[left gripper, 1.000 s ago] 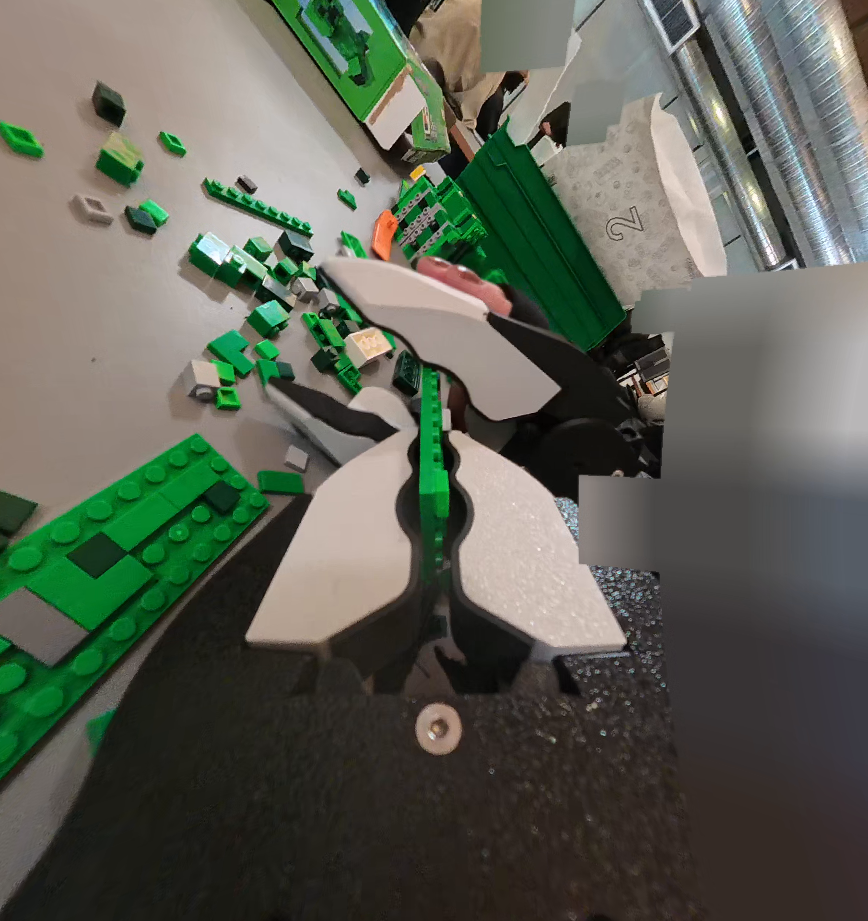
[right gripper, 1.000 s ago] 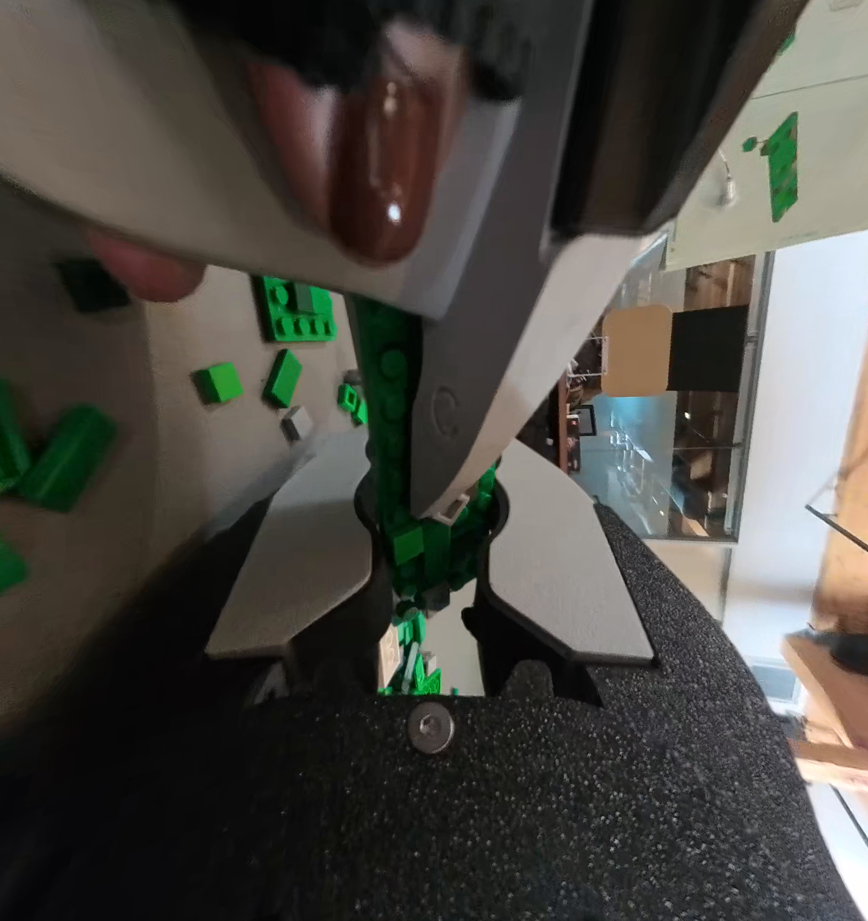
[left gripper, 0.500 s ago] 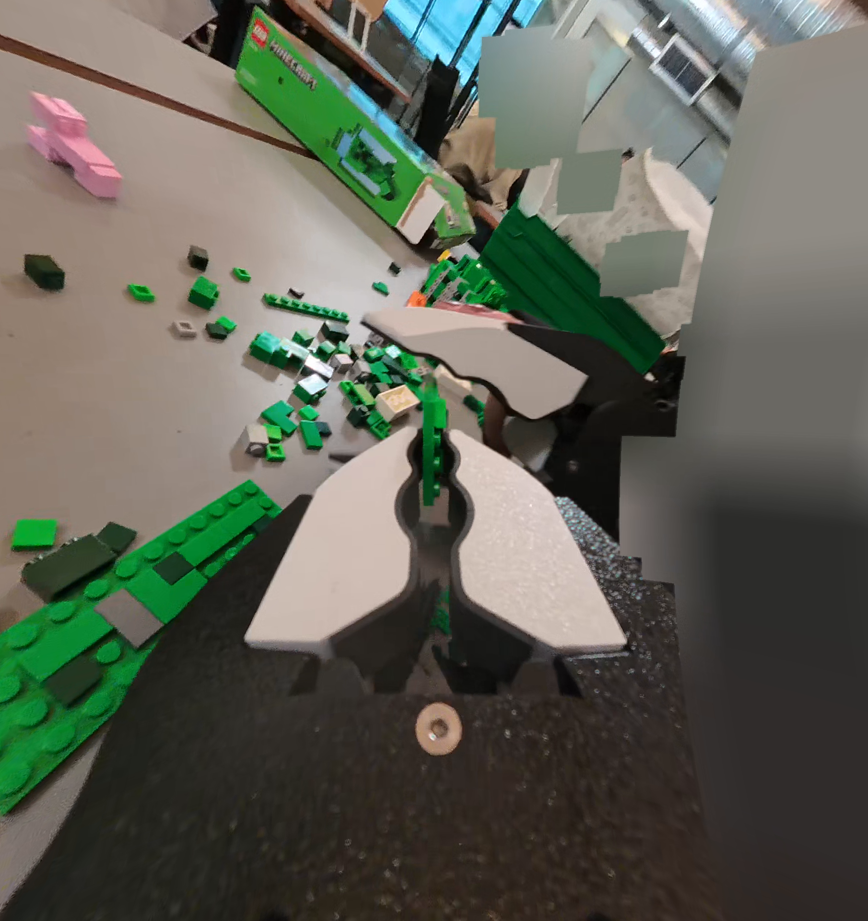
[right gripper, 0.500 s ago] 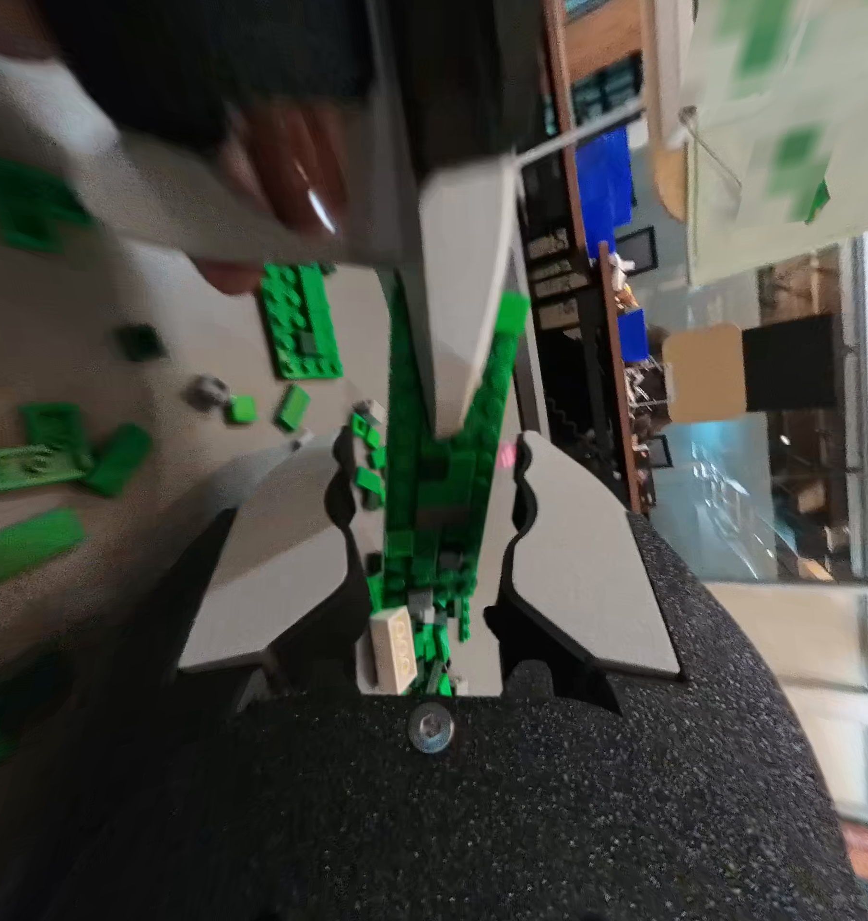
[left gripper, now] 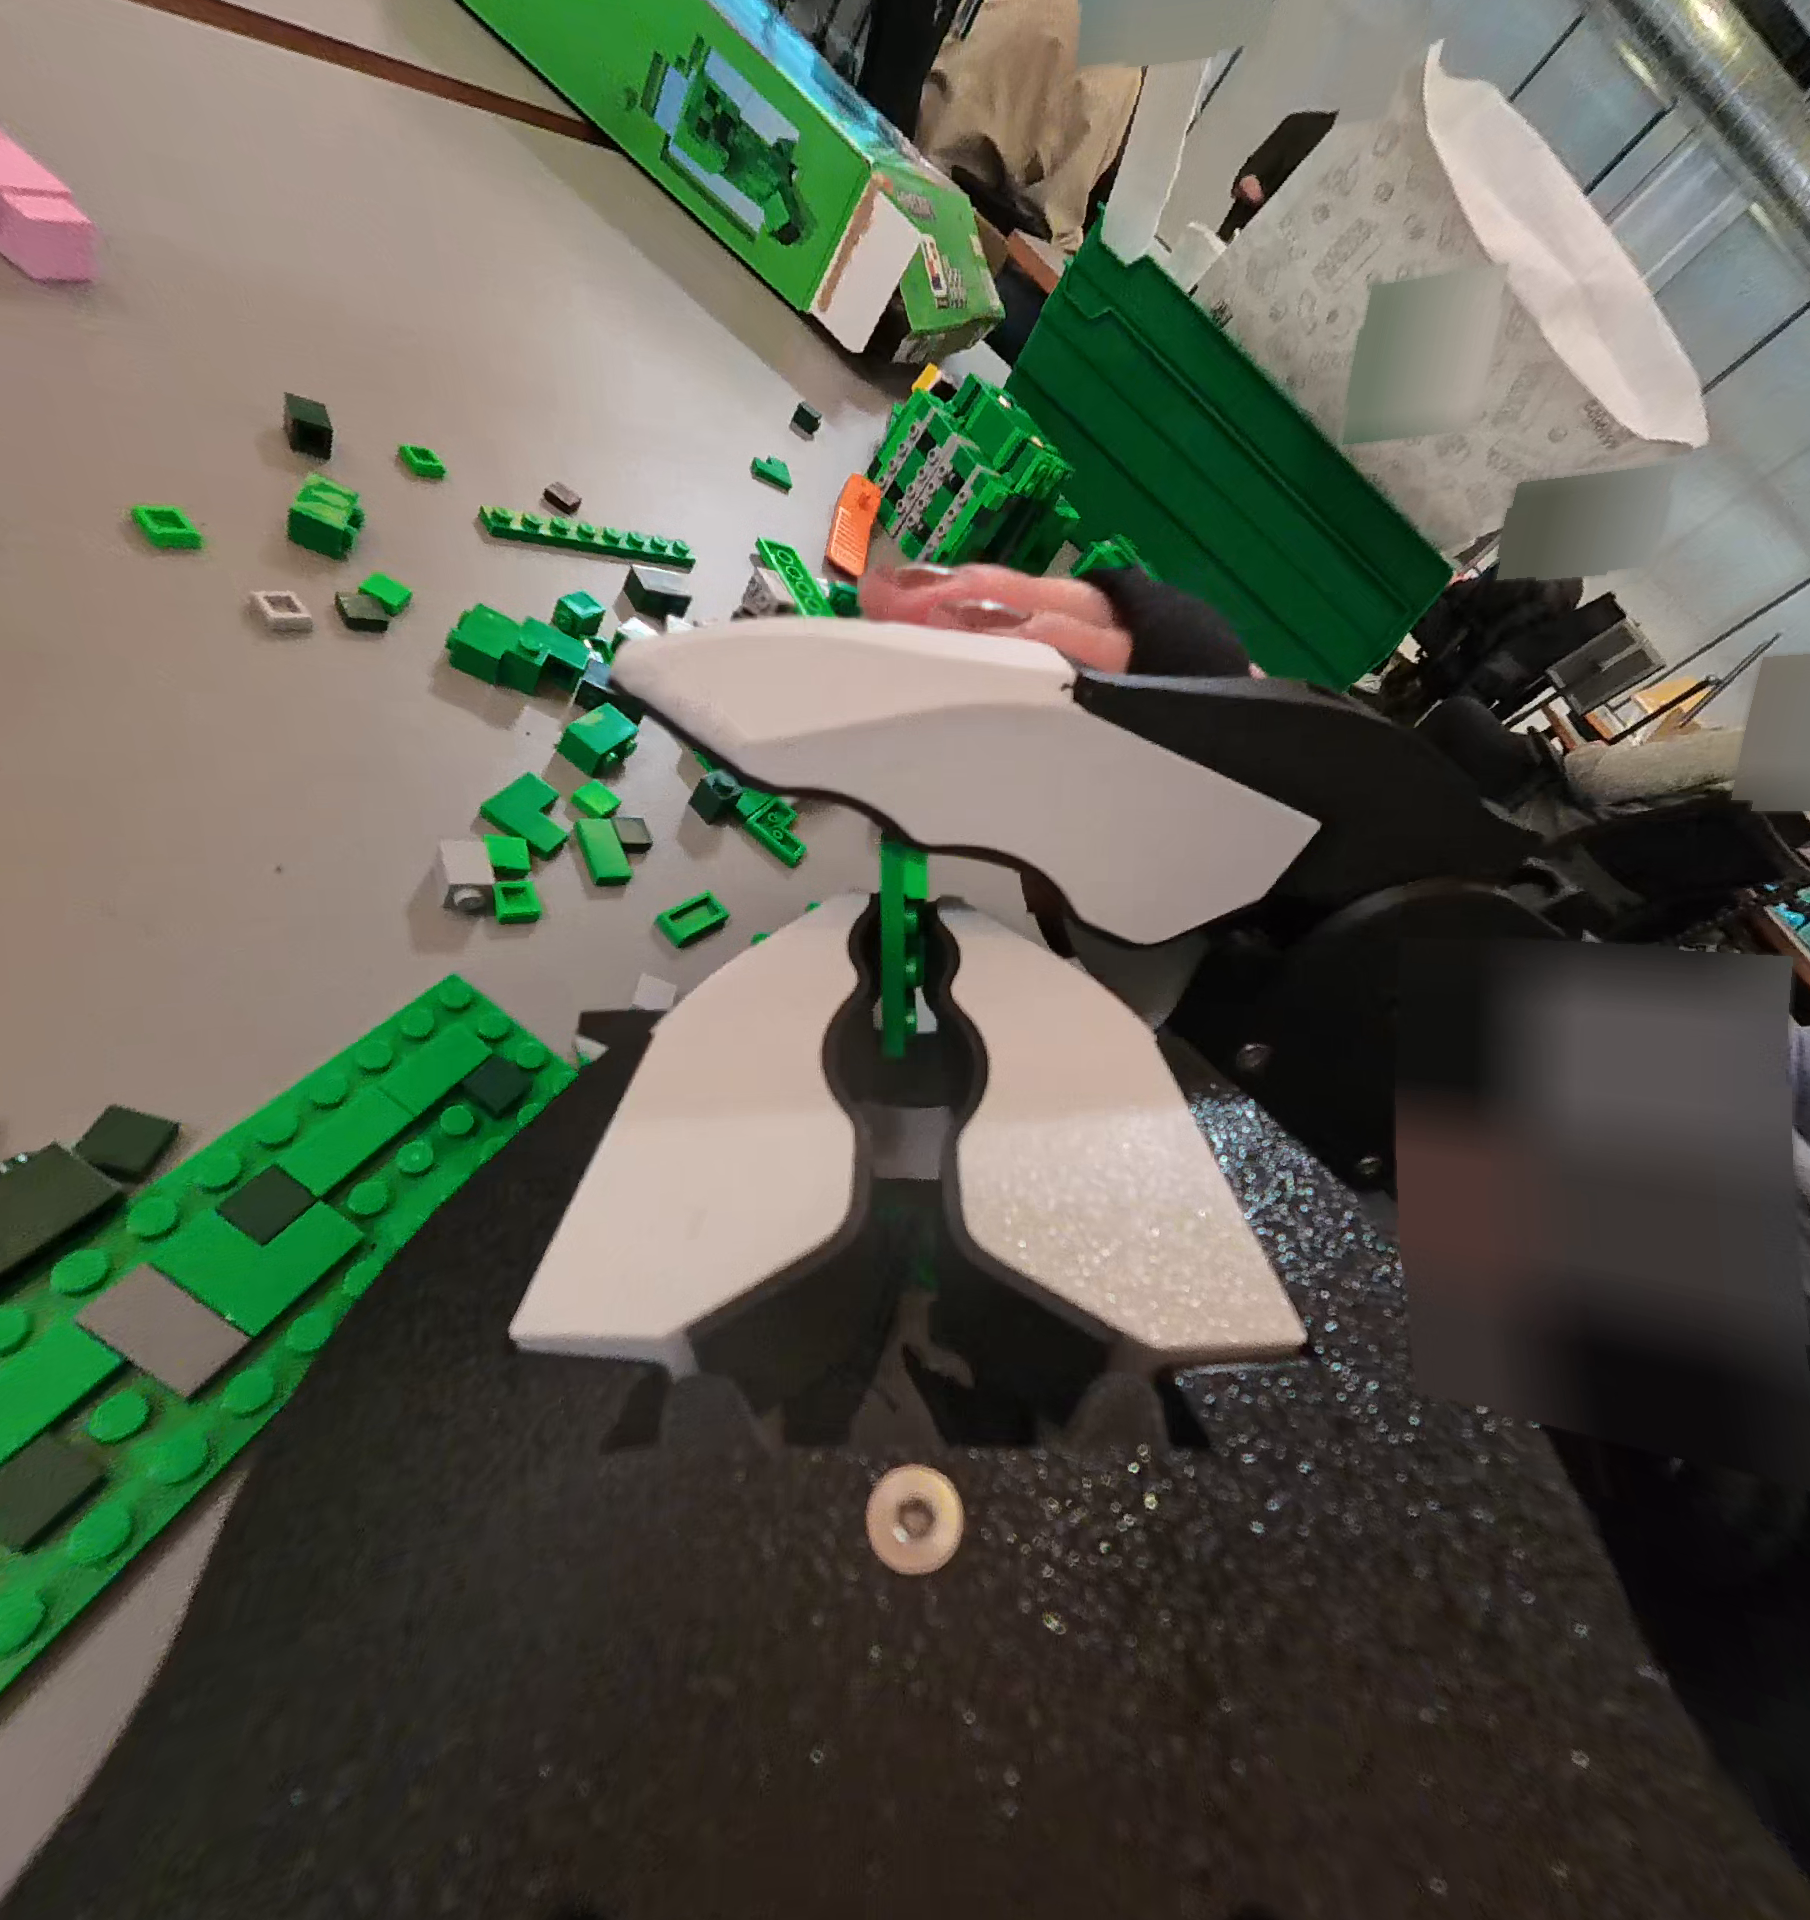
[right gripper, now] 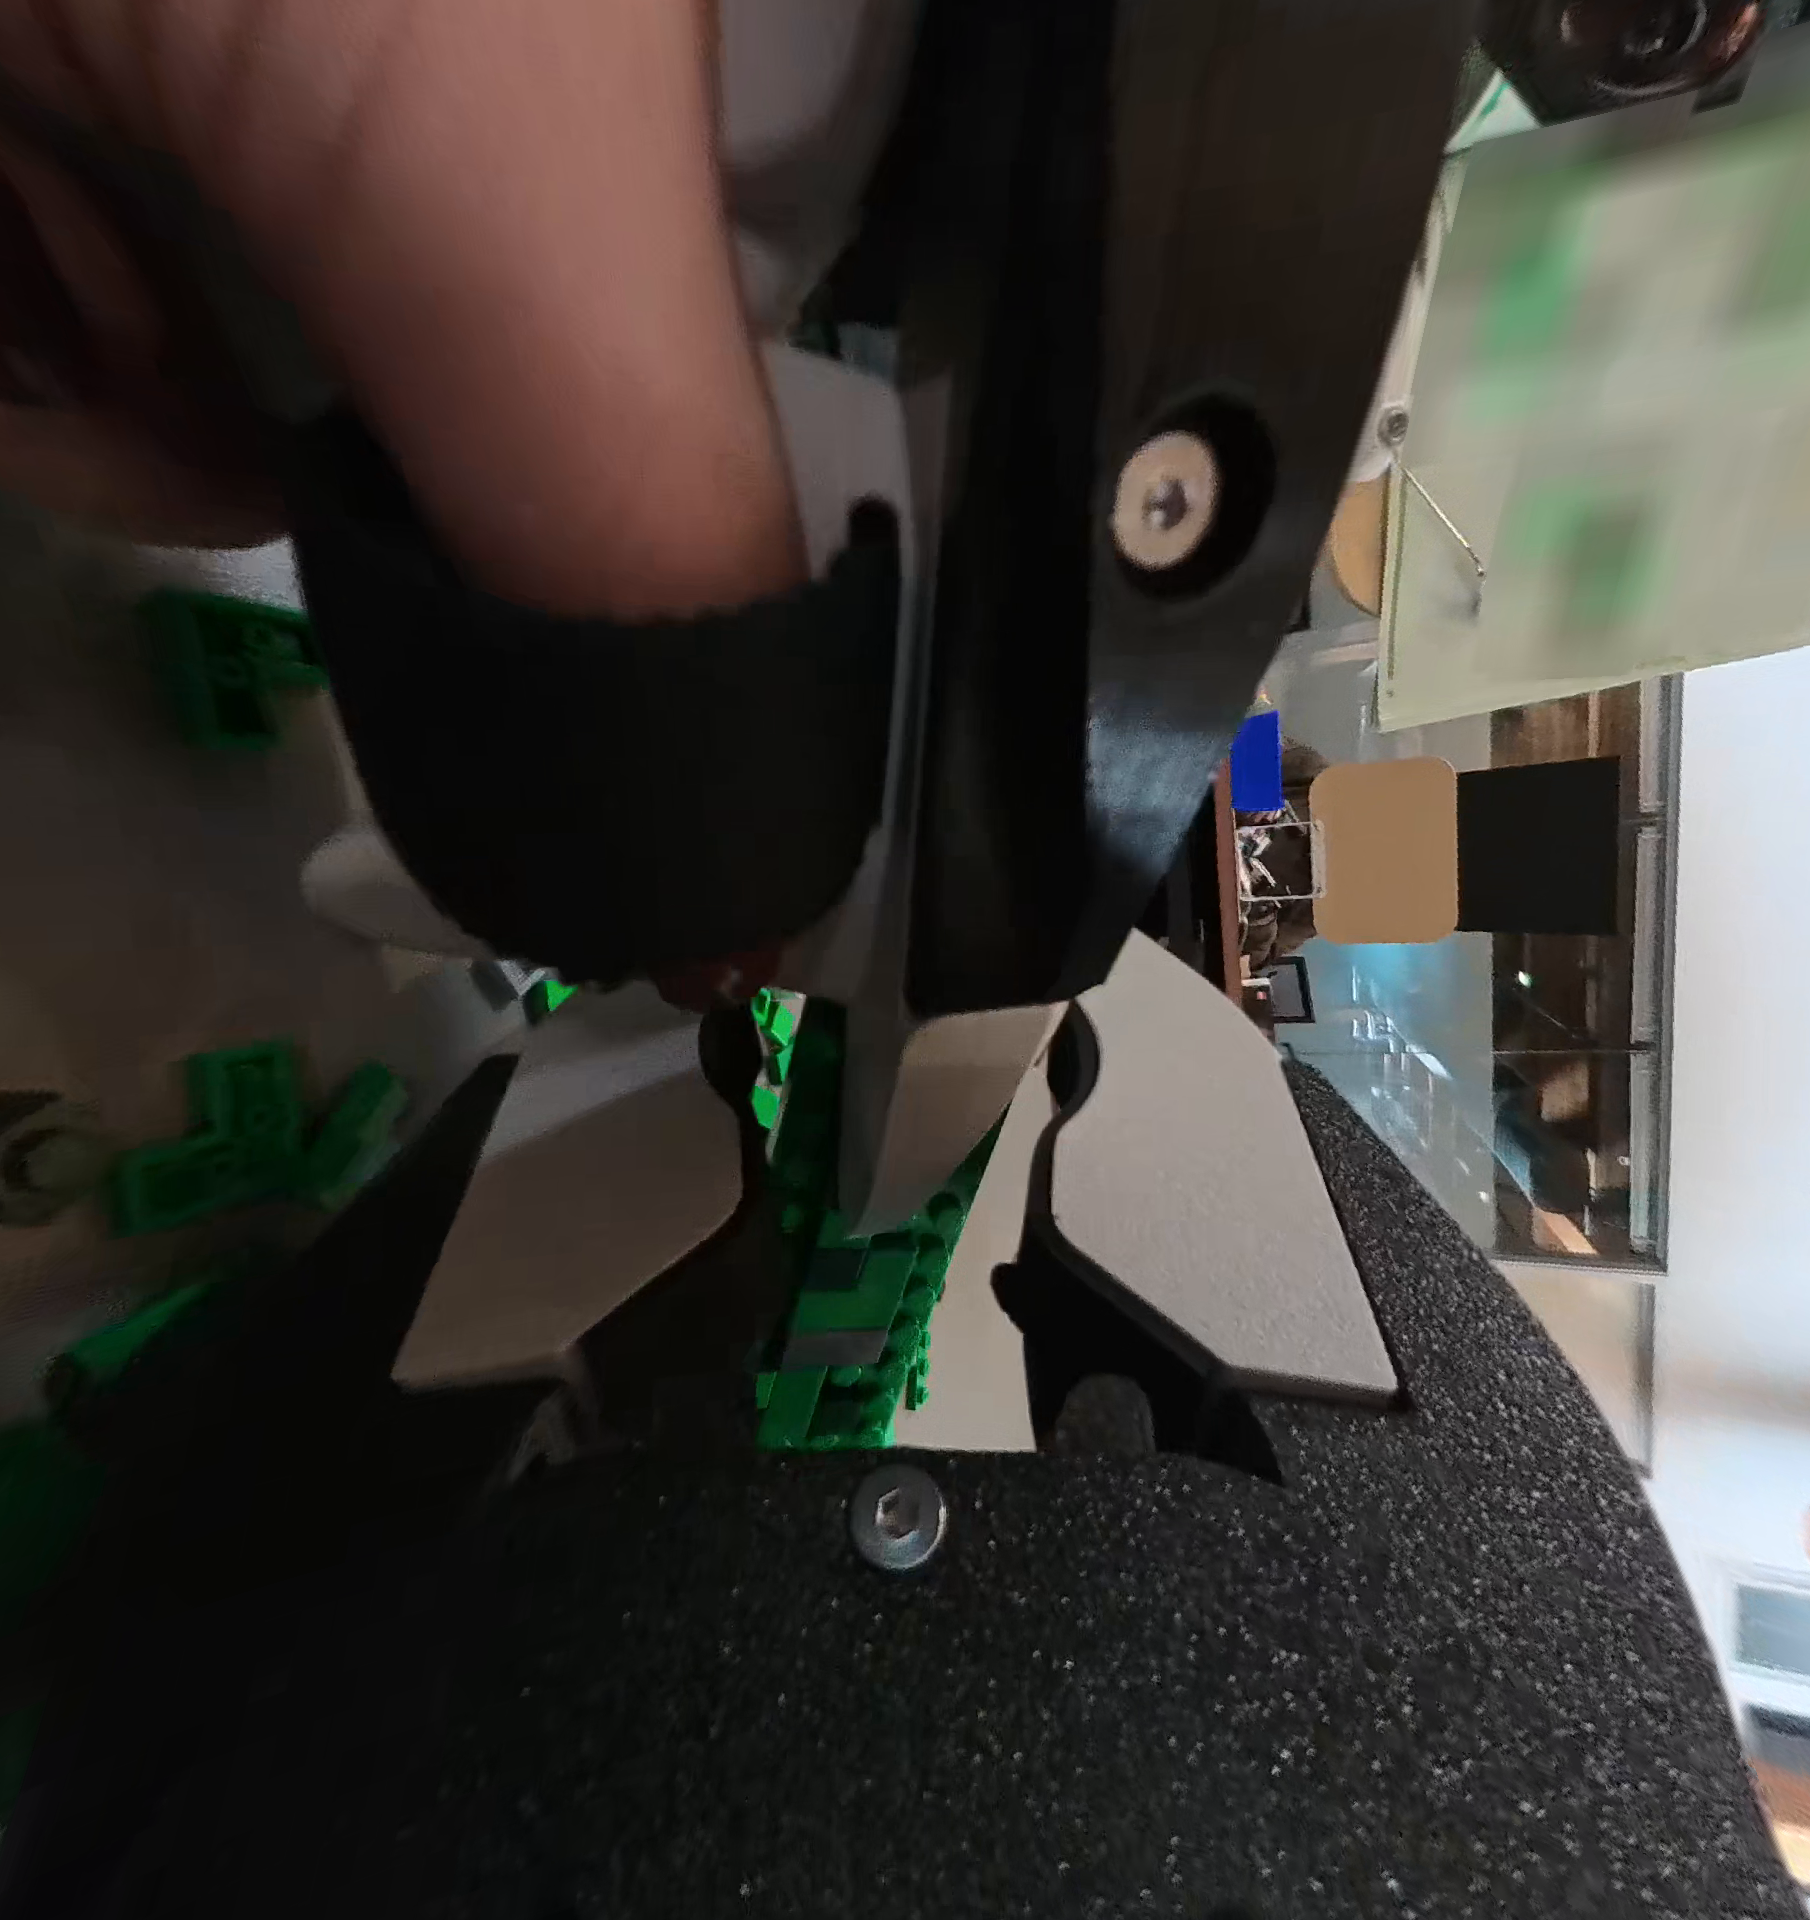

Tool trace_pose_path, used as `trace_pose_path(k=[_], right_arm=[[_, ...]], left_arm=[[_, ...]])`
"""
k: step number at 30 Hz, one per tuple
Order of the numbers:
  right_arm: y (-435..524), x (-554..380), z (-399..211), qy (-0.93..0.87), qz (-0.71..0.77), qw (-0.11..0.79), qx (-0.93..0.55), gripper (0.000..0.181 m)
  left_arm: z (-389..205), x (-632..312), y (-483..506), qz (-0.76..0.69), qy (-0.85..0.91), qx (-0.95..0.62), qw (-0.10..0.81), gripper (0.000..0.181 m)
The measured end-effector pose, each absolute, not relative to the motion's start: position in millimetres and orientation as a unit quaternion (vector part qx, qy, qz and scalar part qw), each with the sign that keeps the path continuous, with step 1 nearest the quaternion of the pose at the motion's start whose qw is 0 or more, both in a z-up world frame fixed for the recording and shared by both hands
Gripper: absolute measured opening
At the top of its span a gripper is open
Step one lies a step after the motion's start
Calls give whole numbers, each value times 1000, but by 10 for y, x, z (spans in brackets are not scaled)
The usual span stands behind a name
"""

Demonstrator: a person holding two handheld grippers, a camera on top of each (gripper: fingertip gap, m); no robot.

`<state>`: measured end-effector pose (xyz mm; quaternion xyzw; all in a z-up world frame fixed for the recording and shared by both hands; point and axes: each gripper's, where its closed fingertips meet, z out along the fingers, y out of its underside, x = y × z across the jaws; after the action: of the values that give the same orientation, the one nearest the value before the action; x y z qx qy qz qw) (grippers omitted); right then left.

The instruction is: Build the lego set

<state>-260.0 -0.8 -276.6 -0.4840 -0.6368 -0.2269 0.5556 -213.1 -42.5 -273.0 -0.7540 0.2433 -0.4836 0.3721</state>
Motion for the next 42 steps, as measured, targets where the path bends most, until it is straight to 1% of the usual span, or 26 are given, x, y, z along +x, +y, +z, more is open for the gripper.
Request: trace_pose_path(k=[1, 2, 8, 14, 19, 21, 23, 25, 30, 33, 36, 38, 39, 40, 41, 42], right_arm=[[-12, -2608, -2750, -632, -217, 560, -490, 45], [-20, -2612, -2735, -627, -203, 563, -498, 42], [-3, -2621, -2766, -635, -257, 569, -455, 40], [7, -2608, -2793, -629, -261, 575, -454, 41], [-9, -2627, -2744, -631, -298, 586, -411, 47], [-19, -2623, -2748, -635, -279, 589, -415, 47], [-35, -2584, -2791, -644, -243, 581, -435, 57], [-13, -2476, -2788, -637, -217, 578, -461, 62], [195, -2093, -2760, -599, -194, 565, -533, 65], [242, -2024, -2767, -591, -173, 568, -545, 60], [237, -2023, -2779, -599, -176, 568, -536, 40], [246, -2016, -2788, -601, -180, 564, -537, 39], [263, -1998, -2795, -599, -187, 559, -541, 39], [287, -1968, -2808, -599, -198, 553, -545, 39], [310, -1941, -2814, -597, -208, 550, -546, 39], [328, -1918, -2816, -594, -214, 548, -548, 39]], left_arm=[[-2730, -2131, -426, -485, 243, -754, 371, 6], [-2722, -2120, -437, -491, 243, -751, 368, 6], [-2755, -2127, -417, -508, 215, -759, 346, 6], [-2800, -2116, -412, -510, 213, -766, 330, 6], [-2775, -2122, -422, -550, 193, -754, 302, 6], [-2757, -2128, -414, -550, 192, -751, 310, 6], [-2726, -2157, -390, -550, 186, -746, 327, 6], [-2671, -2205, -353, -550, 175, -737, 353, 6], [-2536, -2340, -264, -523, 175, -716, 428, 6], [-2524, -2335, -283, -523, 189, -712, 429, 6], [-2525, -2285, -332, -529, 209, -707, 419, 6], [-2522, -2286, -325, -531, 207, -707, 420, 6], [-2514, -2301, -300, -527, 201, -707, 427, 21], [-2531, -2354, -222, -507, 180, -718, 441, 49], [-2537, -2413, -164, -493, 164, -724, 454, 62], [-2527, -2466, -123, -486, 152, -724, 465, 68]])
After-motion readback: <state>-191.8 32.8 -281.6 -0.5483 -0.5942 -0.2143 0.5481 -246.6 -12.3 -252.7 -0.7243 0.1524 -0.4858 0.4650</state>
